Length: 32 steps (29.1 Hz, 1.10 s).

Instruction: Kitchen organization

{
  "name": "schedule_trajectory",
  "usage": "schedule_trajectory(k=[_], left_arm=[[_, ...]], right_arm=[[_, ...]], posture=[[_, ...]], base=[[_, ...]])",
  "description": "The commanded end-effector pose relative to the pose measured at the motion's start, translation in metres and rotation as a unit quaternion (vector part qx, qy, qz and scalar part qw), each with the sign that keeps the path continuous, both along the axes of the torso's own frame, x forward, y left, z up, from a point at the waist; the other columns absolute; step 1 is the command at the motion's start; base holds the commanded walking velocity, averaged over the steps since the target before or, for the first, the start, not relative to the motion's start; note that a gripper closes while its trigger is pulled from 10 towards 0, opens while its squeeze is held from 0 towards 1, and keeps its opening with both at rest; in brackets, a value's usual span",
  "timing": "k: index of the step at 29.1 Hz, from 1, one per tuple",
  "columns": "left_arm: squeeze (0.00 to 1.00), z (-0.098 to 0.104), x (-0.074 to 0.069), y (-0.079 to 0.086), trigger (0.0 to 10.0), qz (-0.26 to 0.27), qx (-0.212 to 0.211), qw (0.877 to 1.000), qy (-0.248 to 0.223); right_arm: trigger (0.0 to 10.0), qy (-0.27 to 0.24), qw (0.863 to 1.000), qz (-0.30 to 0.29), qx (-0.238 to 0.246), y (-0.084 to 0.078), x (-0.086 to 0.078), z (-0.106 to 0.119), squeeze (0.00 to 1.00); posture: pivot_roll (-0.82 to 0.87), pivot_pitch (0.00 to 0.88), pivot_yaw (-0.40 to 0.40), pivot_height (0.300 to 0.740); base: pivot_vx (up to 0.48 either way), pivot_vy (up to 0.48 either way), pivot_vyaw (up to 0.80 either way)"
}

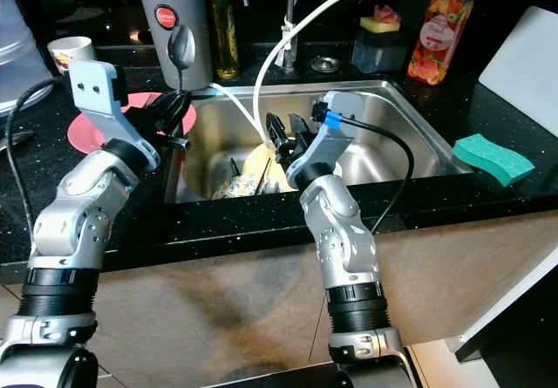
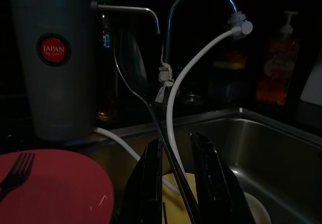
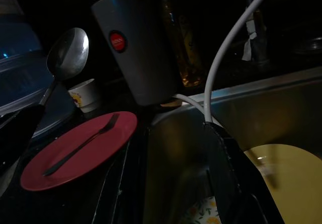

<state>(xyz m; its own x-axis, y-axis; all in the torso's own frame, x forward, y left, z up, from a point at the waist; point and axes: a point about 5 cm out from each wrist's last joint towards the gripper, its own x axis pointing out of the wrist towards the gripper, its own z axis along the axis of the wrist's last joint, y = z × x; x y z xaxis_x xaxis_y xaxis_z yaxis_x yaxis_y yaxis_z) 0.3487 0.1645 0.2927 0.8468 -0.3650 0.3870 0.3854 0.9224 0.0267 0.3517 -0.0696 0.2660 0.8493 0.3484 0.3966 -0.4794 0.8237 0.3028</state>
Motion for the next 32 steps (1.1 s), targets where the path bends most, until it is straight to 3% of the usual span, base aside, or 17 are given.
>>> schedule_trajectory(k=[1,9,11,14,15,17,18,20,23,31,32], left_arm=[[0.00,-0.002,-0.001,0.001,0.0,0.006,0.016,1.000,0.005],[0.00,0.000,-0.002,-0.002,0.0,0.000,0.038,0.999,0.000],[0.00,0.001,-0.005,-0.007,0.0,-0.038,0.054,0.998,-0.005],[0.00,0.001,-0.007,-0.009,0.0,-0.049,0.056,0.997,-0.007],[0.00,0.002,-0.009,-0.011,0.0,-0.072,0.048,0.996,-0.007],[0.00,0.002,-0.009,-0.011,0.0,-0.072,0.048,0.996,-0.007],[0.00,0.003,-0.012,-0.013,0.0,-0.097,0.034,0.995,-0.006],[0.00,0.003,-0.019,-0.017,0.0,-0.152,0.007,0.988,0.002],[0.00,-0.002,-0.026,-0.022,0.0,-0.200,0.000,0.980,0.017],[0.00,-0.006,-0.033,-0.028,0.0,-0.242,-0.007,0.970,0.030],[0.00,-0.005,-0.036,-0.030,0.0,-0.262,-0.022,0.964,0.034]], right_arm=[[10.0,0.005,1.000,0.004,0.007,0.002,-0.003,-0.001,0.00],[10.0,0.006,1.000,-0.003,0.011,-0.001,0.000,0.000,0.00],[10.0,0.009,1.000,0.002,0.026,0.000,0.001,0.002,0.00],[10.0,0.010,0.999,0.005,0.030,0.000,0.001,0.002,0.00],[10.0,0.011,0.999,0.016,0.044,0.002,0.000,0.004,0.66],[10.0,0.011,0.999,0.016,0.044,0.002,0.000,0.004,0.66],[10.0,0.013,0.998,0.029,0.058,0.005,-0.001,0.006,1.00],[10.0,0.020,0.994,0.056,0.091,0.010,-0.004,0.009,1.00],[10.0,0.033,0.987,0.085,0.132,0.015,-0.006,0.013,1.00],[10.0,0.055,0.973,0.138,0.175,0.022,-0.009,0.017,1.00],[10.0,0.068,0.964,0.162,0.199,0.025,-0.010,0.019,0.00]], posture=[[0.05,0.125,-0.030,0.740],[0.05,0.121,-0.025,0.740],[0.06,0.118,-0.025,0.740],[0.06,0.118,-0.025,0.740],[0.06,0.113,-0.023,0.740],[0.06,0.113,-0.023,0.740],[0.06,0.113,-0.023,0.740],[0.06,0.110,-0.025,0.740],[0.06,0.109,-0.025,0.740],[0.05,0.106,-0.026,0.740],[0.05,0.106,-0.026,0.740]], base=[[0.000,0.000,0.00],[0.000,0.000,0.00],[0.000,0.000,0.00],[0.000,0.000,0.00],[0.000,0.000,0.00],[0.000,0.000,0.00],[0.000,0.000,0.00],[0.000,0.000,0.00],[0.000,0.000,0.00],[0.000,0.000,0.00],[0.000,0.000,0.00]])
